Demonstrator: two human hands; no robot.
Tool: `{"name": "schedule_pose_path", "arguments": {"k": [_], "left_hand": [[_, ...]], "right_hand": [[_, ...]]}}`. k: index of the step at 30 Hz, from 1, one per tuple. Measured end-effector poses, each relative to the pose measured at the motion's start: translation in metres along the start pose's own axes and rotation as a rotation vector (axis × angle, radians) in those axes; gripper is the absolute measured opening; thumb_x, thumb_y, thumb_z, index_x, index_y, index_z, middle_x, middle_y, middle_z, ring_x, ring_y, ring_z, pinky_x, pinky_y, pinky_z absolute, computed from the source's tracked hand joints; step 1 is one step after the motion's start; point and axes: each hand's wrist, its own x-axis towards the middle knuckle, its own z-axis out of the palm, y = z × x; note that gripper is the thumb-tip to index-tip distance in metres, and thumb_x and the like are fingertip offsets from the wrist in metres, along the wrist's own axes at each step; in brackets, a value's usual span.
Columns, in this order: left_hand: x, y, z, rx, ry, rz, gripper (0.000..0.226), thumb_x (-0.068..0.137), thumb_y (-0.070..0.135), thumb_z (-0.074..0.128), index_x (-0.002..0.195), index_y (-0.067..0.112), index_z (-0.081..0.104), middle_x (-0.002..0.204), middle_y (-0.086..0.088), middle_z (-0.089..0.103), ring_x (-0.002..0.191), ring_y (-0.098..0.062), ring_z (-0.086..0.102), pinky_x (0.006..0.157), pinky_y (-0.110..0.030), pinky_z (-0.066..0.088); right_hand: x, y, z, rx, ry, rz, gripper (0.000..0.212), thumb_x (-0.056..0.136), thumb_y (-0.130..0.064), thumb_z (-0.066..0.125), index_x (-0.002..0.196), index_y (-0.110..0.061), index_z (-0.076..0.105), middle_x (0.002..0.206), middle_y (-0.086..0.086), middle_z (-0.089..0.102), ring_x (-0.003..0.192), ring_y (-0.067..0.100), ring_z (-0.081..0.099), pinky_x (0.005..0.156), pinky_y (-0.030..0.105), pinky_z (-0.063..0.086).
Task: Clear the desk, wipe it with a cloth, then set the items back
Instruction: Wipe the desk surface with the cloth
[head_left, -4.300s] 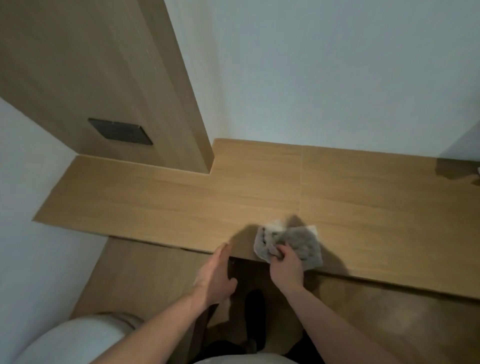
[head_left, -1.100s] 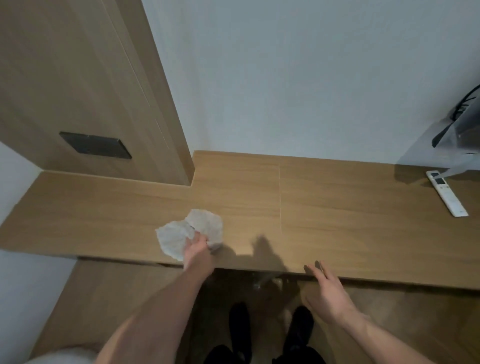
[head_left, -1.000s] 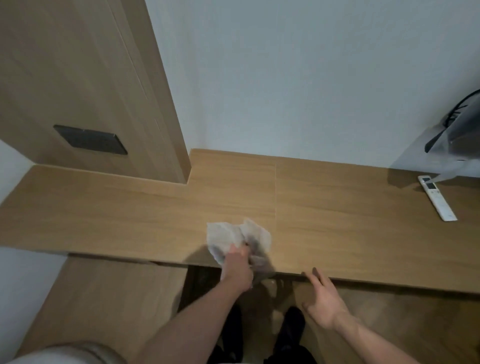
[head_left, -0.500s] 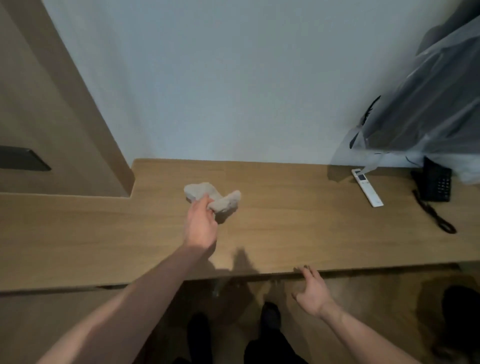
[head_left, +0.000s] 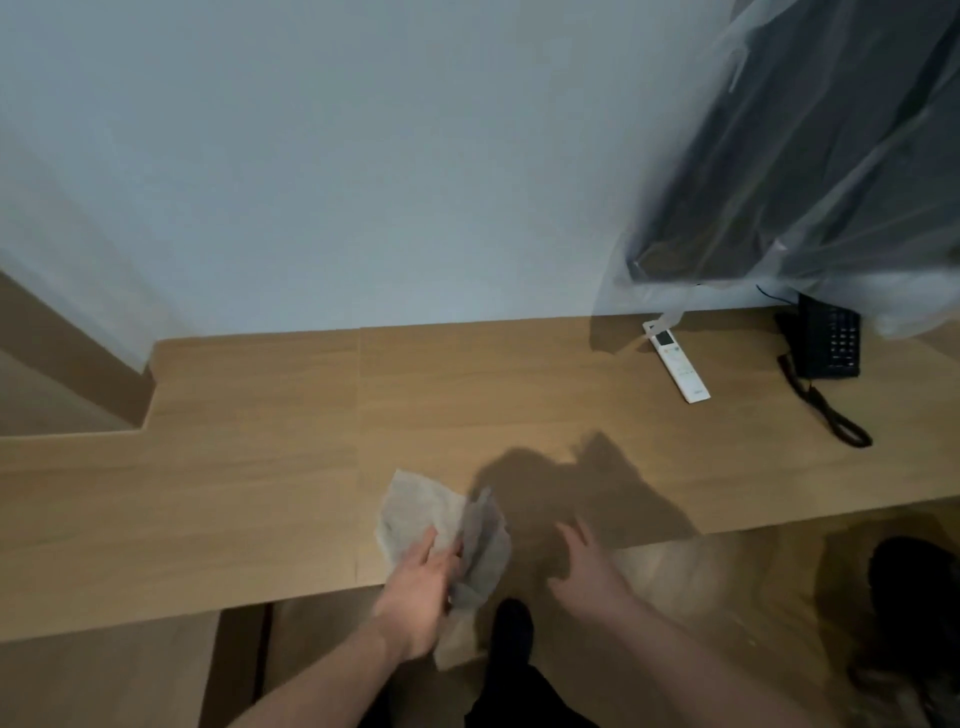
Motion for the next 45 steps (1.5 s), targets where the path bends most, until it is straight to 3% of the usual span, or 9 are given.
{"name": "schedule_pose_path", "arguments": {"k": [5, 8, 14, 20, 25, 30, 36, 42, 45], "left_hand": [[0.022, 0.047, -0.009, 0.022, -0.075, 0.118, 0.040, 0.093, 0.013, 0.058, 0.118, 0.044, 0.058, 0.157, 0.003, 0.045, 0.153, -0.025, 0.031, 0.125, -0.032, 0.024], [0.053, 0.049, -0.058, -0.050, 0.147, 0.013, 0.043, 0.094, 0.016, 0.062, 0.128, 0.041, 0.055, 0.131, -0.004, 0.061, 0.122, -0.025, 0.060, 0.110, -0.037, 0.045], [0.094, 0.020, -0.139, 0.026, 0.514, -0.284, 0.031, 0.095, 0.010, 0.055, 0.125, 0.017, 0.057, 0.118, -0.016, 0.068, 0.110, -0.042, 0.061, 0.086, -0.045, 0.052], [0.099, 0.005, -0.086, -0.008, 0.229, -0.440, 0.035, 0.101, 0.018, 0.053, 0.136, 0.016, 0.058, 0.129, -0.018, 0.064, 0.121, -0.040, 0.057, 0.096, -0.038, 0.049], [0.091, 0.098, -0.011, -0.095, 0.170, -0.097, 0.031, 0.092, 0.010, 0.056, 0.116, 0.029, 0.061, 0.121, 0.012, 0.044, 0.141, -0.018, 0.036, 0.113, -0.032, 0.037], [0.112, 0.138, 0.024, -0.098, -0.172, 0.114, 0.045, 0.091, 0.009, 0.047, 0.131, 0.027, 0.056, 0.150, 0.007, 0.051, 0.155, -0.019, 0.019, 0.123, -0.018, 0.010], [0.135, 0.119, -0.072, -0.272, 0.146, 0.031, 0.031, 0.101, 0.006, 0.053, 0.128, 0.016, 0.064, 0.129, -0.007, 0.063, 0.116, -0.028, 0.063, 0.086, -0.018, 0.040], [0.182, 0.083, -0.118, -0.158, 0.319, -0.141, 0.032, 0.102, 0.012, 0.054, 0.134, 0.010, 0.059, 0.134, -0.016, 0.063, 0.125, -0.037, 0.059, 0.101, -0.040, 0.046], [0.185, 0.085, -0.088, -0.135, 0.163, -0.213, 0.026, 0.098, 0.012, 0.055, 0.123, 0.017, 0.060, 0.128, -0.014, 0.064, 0.116, -0.038, 0.059, 0.098, -0.038, 0.048]], "right_hand": [[0.014, 0.056, -0.031, -0.045, -0.056, 0.059, 0.086, 0.097, -0.032, 0.064, 0.165, -0.022, 0.013, 0.173, 0.007, -0.002, 0.158, 0.030, 0.015, 0.126, 0.036, 0.022], [0.025, 0.081, -0.055, -0.057, -0.028, 0.062, 0.087, 0.097, -0.033, 0.062, 0.166, -0.021, 0.010, 0.173, 0.009, -0.001, 0.158, 0.032, 0.013, 0.127, 0.036, 0.020], [0.035, 0.092, -0.071, -0.020, -0.087, 0.090, 0.086, 0.099, -0.031, 0.059, 0.167, -0.023, 0.007, 0.173, 0.008, -0.013, 0.159, 0.033, 0.011, 0.126, 0.040, 0.025], [0.085, 0.136, -0.016, 0.209, -0.294, 0.014, 0.090, 0.076, -0.050, 0.072, 0.144, -0.077, 0.020, 0.174, -0.003, 0.008, 0.157, 0.029, 0.021, 0.126, 0.050, 0.027], [0.022, 0.097, -0.059, 0.125, -0.221, 0.039, 0.089, 0.086, -0.052, 0.057, 0.164, -0.021, 0.027, 0.166, -0.002, 0.020, 0.159, 0.023, 0.015, 0.128, 0.029, 0.016], [0.011, 0.121, -0.081, 0.044, -0.143, 0.080, 0.078, 0.091, -0.042, 0.055, 0.162, -0.019, 0.030, 0.169, 0.003, 0.023, 0.158, 0.020, 0.019, 0.122, 0.020, 0.014], [0.015, 0.130, -0.115, -0.006, 0.003, 0.159, 0.071, 0.097, -0.025, 0.060, 0.161, -0.015, 0.031, 0.170, 0.008, 0.024, 0.155, 0.023, 0.027, 0.120, 0.022, 0.021], [0.015, 0.127, -0.132, 0.106, 0.003, 0.161, 0.085, 0.091, -0.034, 0.065, 0.165, -0.023, 0.023, 0.172, 0.009, 0.014, 0.157, 0.025, 0.023, 0.124, 0.029, 0.026], [0.021, 0.141, -0.131, 0.160, -0.004, 0.132, 0.085, 0.093, -0.032, 0.064, 0.165, -0.027, 0.020, 0.174, 0.003, 0.007, 0.156, 0.023, 0.026, 0.123, 0.029, 0.029]]}}
